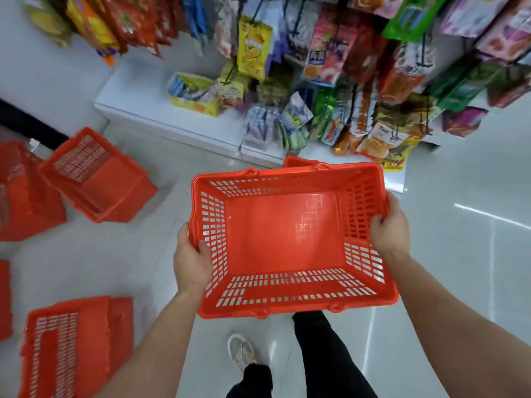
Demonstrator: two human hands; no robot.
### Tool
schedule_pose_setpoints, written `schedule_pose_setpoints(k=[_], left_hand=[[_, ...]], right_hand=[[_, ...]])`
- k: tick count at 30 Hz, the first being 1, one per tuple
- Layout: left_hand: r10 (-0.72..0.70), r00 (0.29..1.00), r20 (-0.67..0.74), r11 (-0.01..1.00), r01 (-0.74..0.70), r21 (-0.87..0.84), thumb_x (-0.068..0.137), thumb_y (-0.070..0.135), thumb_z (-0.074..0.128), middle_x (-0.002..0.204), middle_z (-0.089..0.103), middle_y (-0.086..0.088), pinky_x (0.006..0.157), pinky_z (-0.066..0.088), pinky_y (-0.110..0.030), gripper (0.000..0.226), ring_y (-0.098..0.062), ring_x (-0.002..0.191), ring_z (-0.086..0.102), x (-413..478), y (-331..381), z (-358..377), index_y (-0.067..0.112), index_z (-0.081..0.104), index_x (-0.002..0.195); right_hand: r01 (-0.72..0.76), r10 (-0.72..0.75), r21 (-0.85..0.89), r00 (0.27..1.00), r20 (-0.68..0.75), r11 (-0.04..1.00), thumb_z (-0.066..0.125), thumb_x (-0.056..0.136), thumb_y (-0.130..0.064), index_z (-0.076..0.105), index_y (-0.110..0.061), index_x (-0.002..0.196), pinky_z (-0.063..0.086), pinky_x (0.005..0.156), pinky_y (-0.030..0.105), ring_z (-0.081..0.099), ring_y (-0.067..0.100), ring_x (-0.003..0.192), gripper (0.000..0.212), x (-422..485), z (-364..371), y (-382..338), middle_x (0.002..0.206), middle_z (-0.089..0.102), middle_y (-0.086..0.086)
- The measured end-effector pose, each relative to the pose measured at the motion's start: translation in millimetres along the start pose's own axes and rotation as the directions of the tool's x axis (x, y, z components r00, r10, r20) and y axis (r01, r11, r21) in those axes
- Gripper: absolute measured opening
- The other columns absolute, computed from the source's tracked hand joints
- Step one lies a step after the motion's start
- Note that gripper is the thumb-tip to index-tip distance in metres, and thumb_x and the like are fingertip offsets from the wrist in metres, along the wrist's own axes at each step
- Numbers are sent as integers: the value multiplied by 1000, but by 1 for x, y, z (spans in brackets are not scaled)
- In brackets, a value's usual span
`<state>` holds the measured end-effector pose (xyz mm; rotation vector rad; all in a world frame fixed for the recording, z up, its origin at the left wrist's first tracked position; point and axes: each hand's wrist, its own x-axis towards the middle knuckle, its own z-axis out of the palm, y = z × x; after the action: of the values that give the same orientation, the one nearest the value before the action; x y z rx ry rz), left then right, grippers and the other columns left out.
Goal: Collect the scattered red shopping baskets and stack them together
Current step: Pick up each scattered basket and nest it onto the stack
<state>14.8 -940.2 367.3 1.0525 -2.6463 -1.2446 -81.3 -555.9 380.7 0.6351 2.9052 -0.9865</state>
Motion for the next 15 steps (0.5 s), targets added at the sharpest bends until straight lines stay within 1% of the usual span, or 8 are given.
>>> schedule_pose_setpoints(k=[4, 7, 9, 11, 13, 15], left_hand=[[93, 992, 90, 995, -96, 30, 94, 11, 56, 120, 70, -7, 90, 49, -38, 48, -32, 107, 66, 32, 64, 82, 24, 47, 139], [122, 985, 125, 991, -129, 47, 95, 13, 55, 118, 70, -2, 92, 49, -37, 45, -29, 105, 67, 59, 102, 146, 28, 47, 137], [111, 985, 134, 990, -121, 70, 96, 15, 52, 119, 70, -2, 95, 51, -39, 44, -29, 105, 67, 75, 122, 184, 29, 46, 138], [90, 985, 146, 989, -106, 101, 97, 17, 51, 120, 70, -5, 96, 52, -44, 44, -31, 105, 67, 89, 137, 219, 28, 46, 139], [81, 987, 141, 984, -102, 147, 97, 16, 52, 118, 70, -7, 95, 52, -44, 44, -33, 104, 67, 104, 143, 250, 26, 46, 139], [64, 988, 142, 979, -90, 181, 97, 16, 51, 117, 70, -7, 94, 52, -43, 44, -33, 102, 67, 118, 143, 277, 27, 46, 138]], right_hand=[[-54, 57, 39, 995, -86, 998, 44, 83, -5, 43, -28, 138, 49, 88, 44, 61, 38, 107, 60, 68, -27, 53, 123, 65, 12], [-87, 94, 87, 992, -86, 992, 43, 83, -6, 44, -27, 138, 48, 91, 40, 60, 34, 110, 58, 124, -28, 92, 125, 65, 8], [-81, 89, 108, 993, -71, 991, 43, 84, -7, 44, -29, 137, 46, 91, 36, 60, 31, 111, 57, 160, -24, 114, 126, 65, 5], [-63, 71, 119, 996, -62, 991, 43, 85, -6, 43, -34, 133, 45, 86, 32, 60, 30, 108, 56, 190, -16, 134, 123, 66, 5], [-63, 69, 116, 996, -47, 991, 43, 84, -4, 42, -35, 131, 45, 85, 32, 60, 31, 106, 56, 215, -4, 152, 122, 66, 7], [-93, 97, 121, 995, -24, 988, 43, 85, -3, 43, -35, 131, 45, 83, 32, 61, 30, 104, 56, 235, 11, 169, 120, 66, 6]])
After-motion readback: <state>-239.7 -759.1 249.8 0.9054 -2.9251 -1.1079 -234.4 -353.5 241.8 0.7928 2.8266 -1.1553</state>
